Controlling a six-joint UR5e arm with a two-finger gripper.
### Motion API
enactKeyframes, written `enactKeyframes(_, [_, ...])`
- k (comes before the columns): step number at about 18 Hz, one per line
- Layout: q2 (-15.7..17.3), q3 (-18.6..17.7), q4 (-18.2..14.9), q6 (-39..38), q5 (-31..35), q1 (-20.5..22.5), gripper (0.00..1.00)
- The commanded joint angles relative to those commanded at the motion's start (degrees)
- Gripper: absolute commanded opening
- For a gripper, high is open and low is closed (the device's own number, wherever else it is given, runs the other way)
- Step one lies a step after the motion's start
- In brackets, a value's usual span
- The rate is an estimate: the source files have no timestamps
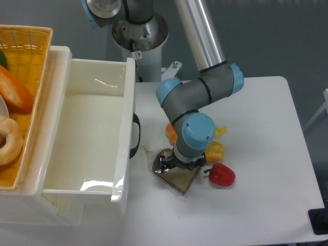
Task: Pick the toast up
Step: 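Close the gripper on the bagged toast slice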
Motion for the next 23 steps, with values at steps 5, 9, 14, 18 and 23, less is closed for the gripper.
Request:
enactKeyframes(5, [-0.2, 0.0, 0.2, -0.8, -0.2, 0.0, 1.00])
enactKeyframes(9, [-0.7, 0.0, 0.3, -0.8, -0.2, -0.2, 1.00])
enactKeyframes(14, [-1.2, 0.0, 1.8, -1.6, -0.2, -0.8, 1.00])
enactKeyframes(18, [-1.4, 0.0, 2.2, -1.6, -0.2, -0.8, 1.00])
enactKeyframes(23, [-1.7, 0.0, 2.9, -2.2, -0.2, -1.1, 1.00])
